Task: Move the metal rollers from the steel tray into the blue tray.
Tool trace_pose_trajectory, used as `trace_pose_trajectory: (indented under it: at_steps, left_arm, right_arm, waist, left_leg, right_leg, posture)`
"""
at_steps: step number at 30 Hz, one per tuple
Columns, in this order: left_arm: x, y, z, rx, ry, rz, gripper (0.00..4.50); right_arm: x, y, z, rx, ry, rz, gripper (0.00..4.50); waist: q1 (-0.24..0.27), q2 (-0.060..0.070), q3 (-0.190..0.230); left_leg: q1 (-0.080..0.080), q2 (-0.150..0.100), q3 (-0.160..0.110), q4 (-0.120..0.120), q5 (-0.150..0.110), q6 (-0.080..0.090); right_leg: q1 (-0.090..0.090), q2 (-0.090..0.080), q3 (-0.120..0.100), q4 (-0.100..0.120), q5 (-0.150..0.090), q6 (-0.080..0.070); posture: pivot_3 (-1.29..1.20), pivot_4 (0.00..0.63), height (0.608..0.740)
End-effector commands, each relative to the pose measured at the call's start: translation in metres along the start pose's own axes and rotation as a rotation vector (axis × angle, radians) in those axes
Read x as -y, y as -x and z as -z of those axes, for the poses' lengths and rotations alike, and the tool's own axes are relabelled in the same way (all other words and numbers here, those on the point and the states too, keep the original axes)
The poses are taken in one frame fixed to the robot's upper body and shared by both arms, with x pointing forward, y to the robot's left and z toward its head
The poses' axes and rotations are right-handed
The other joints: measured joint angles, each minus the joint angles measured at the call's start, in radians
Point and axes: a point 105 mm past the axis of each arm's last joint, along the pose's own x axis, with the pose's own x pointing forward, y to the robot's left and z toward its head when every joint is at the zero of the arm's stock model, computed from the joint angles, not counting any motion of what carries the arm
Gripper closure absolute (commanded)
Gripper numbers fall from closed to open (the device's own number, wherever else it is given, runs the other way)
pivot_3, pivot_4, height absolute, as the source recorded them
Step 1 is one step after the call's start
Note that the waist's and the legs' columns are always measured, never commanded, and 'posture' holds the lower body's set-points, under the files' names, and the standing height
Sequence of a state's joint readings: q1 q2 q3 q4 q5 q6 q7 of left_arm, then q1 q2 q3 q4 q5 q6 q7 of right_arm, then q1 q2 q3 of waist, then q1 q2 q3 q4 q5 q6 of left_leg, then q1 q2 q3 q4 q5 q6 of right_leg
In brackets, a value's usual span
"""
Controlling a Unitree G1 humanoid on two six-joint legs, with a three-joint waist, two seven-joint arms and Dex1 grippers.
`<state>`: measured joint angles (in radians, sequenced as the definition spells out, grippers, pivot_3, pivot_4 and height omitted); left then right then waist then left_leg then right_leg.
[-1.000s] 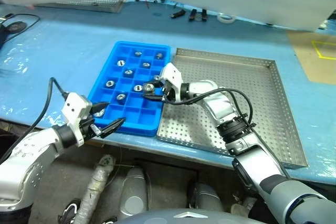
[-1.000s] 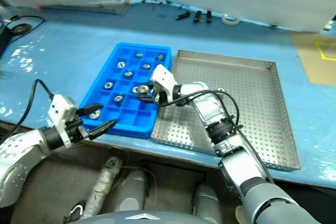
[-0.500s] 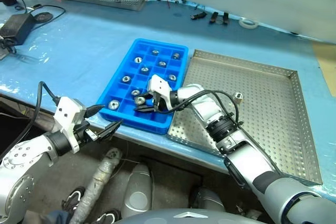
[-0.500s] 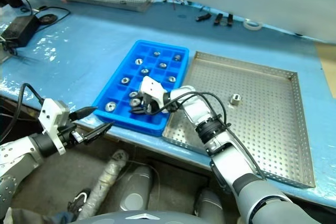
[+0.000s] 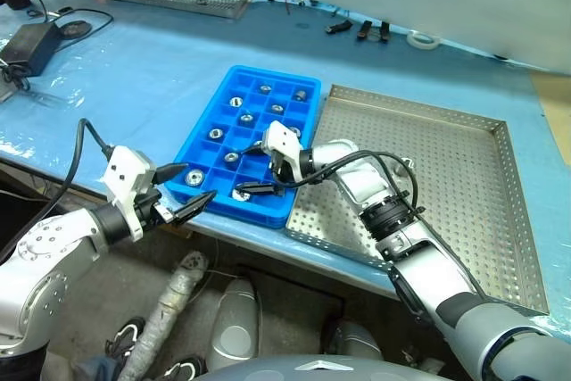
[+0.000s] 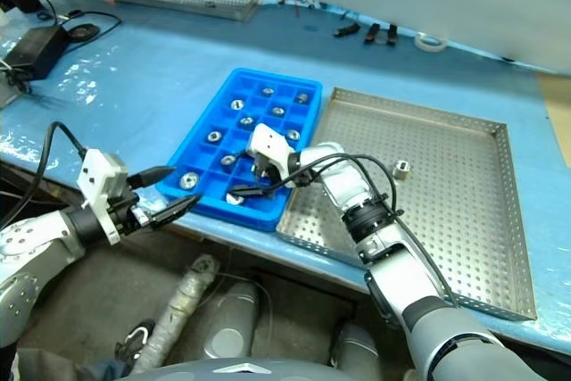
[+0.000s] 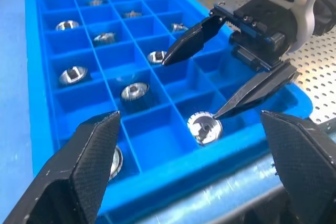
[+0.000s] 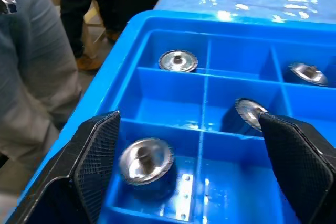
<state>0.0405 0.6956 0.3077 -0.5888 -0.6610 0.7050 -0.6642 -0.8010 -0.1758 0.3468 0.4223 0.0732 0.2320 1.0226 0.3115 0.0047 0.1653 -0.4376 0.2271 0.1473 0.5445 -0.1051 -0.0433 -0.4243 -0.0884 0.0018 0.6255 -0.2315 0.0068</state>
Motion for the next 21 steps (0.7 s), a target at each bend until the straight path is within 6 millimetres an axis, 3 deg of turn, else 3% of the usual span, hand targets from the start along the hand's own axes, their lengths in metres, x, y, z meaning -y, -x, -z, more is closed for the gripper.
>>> trace_pose_trajectory:
  at_steps: [1, 5, 11, 15, 18, 21]
  left_arm:
    - [0.001, -0.011, -0.007, 0.024, -0.03, 0.051, 0.0]
    - [-0.001, -0.034, -0.01, 0.043, -0.046, 0.111, 0.0]
    - [0.006, -0.072, -0.018, 0.077, -0.072, 0.259, 0.0]
    - [0.012, -0.089, -0.023, 0.089, -0.094, 0.337, 0.0]
    - [0.015, -0.098, -0.027, 0.092, -0.106, 0.386, 0.0]
    - [0.017, -0.103, -0.026, 0.088, -0.116, 0.416, 0.0]
  right_arm:
    - [0.024, 0.022, -0.021, 0.069, 0.03, 0.138, 0.01]
    - [0.063, 0.057, -0.017, 0.062, 0.004, 0.368, 0.01]
    - [0.112, 0.115, -0.011, 0.041, -0.044, 0.744, 0.01]
    - [0.123, 0.138, -0.009, 0.039, -0.072, 0.901, 0.01]
    - [0.121, 0.143, -0.007, 0.055, -0.109, 0.95, 0.01]
    - [0.12, 0.146, 0.007, 0.045, -0.211, 1.026, 0.01]
  waist:
    - [-0.001, 0.0, 0.0]
    - [-0.016, 0.0, 0.0]
    - [-0.087, -0.001, 0.0]
    - [-0.149, -0.001, 0.0]
    - [-0.192, -0.001, 0.0]
    - [-0.221, -0.001, 0.0]
  left_leg:
    - [0.0, 0.0, 0.0, 0.0, 0.0, 0.0]
    - [0.0, 0.0, 0.0, 0.002, 0.003, -0.005]
    - [0.0, -0.002, 0.001, 0.005, 0.006, -0.01]
    - [0.0, -0.003, 0.001, 0.009, 0.006, -0.01]
    - [0.0, -0.002, 0.001, 0.009, 0.006, -0.01]
    - [0.001, -0.002, 0.002, 0.009, 0.006, -0.01]
  right_leg:
    - [0.0, 0.0, 0.0, 0.0, 0.0, 0.0]
    - [0.001, 0.0, 0.0, 0.002, 0.001, 0.001]
    - [0.0, -0.001, 0.0, 0.007, 0.002, 0.002]
    - [-0.001, -0.001, 0.0, 0.012, 0.002, 0.002]
    - [-0.002, -0.001, 0.0, 0.013, 0.002, 0.002]
    - [-0.002, -0.001, 0.0, 0.014, 0.002, 0.002]
  posture:
    - [0.36, 0.15, 0.74]
    - [0.27, 0.15, 0.74]
    - [0.11, 0.15, 0.74]
    - [0.04, 0.15, 0.74]
    - [0.01, 0.15, 0.74]
    - [-0.02, 0.15, 0.74]
